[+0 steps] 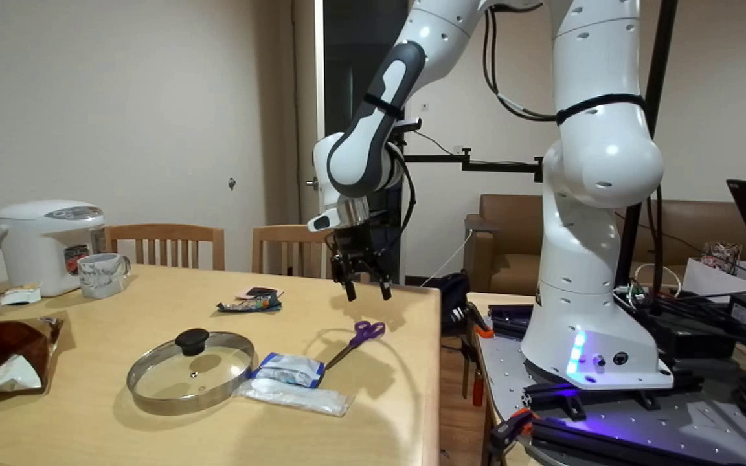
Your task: Place the pair of scissors next to the lid
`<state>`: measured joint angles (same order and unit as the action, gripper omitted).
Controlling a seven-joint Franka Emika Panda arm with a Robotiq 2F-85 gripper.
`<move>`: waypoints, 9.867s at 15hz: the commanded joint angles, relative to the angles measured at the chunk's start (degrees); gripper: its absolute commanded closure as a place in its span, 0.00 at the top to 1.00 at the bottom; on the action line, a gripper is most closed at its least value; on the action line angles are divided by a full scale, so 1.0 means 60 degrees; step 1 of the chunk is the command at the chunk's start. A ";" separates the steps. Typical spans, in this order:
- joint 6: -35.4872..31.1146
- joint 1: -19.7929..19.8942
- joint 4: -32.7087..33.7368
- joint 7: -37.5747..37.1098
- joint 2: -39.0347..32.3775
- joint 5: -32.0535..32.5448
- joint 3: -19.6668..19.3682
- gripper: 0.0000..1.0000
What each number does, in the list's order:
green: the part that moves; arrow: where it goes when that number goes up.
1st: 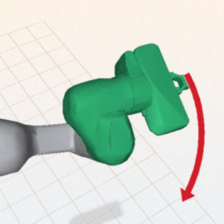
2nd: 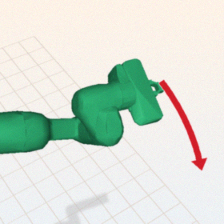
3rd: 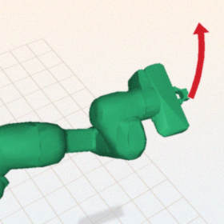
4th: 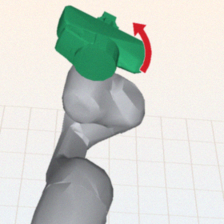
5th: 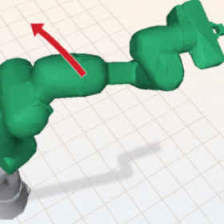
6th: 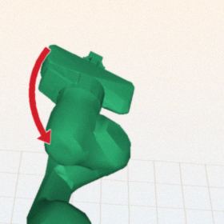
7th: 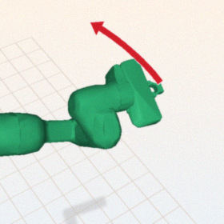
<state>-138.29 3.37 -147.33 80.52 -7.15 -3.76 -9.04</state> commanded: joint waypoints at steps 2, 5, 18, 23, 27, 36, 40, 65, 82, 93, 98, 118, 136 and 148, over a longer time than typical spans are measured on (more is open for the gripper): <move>-0.0129 0.0629 -0.0033 0.0373 -0.0632 -0.0332 0.0432 1.00; -0.0185 0.0925 0.0032 0.0571 -0.0976 -0.0762 0.0702 1.00; -0.1313 0.0834 -0.0039 -0.1043 -0.0936 0.1604 0.0648 1.00; -0.1587 0.1022 -0.0051 -0.0496 -0.1018 0.1068 0.0948 1.00; -0.1916 0.1259 -0.0029 0.0270 -0.1222 0.0235 0.1342 1.00; -0.3178 0.1502 -0.0163 -0.0072 -0.1679 -0.0149 0.1462 1.00; -0.3248 0.1488 -0.0284 -0.0381 -0.1763 0.0008 0.1332 1.00; -0.2704 0.1304 -0.0223 -0.2290 -0.1672 0.1056 0.0964 1.00; -0.2495 0.1142 0.0053 -0.2257 -0.1819 0.1454 0.1304 1.00; -0.1323 0.0892 0.0661 -0.2224 -0.2042 0.1697 0.1366 1.00; -0.1284 0.0745 0.0746 -0.2149 -0.2037 0.1720 0.1455 1.00; -0.3366 0.0712 0.0228 -0.1018 -0.2402 0.3553 0.1342 1.00; -0.4688 0.0906 -0.0254 -0.0522 -0.1946 0.3935 0.1321 1.00; -0.4523 0.0676 -0.0234 0.0861 -0.2152 0.5456 0.1070 1.00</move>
<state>-166.62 7.95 -148.22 81.61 -20.34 26.13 -1.67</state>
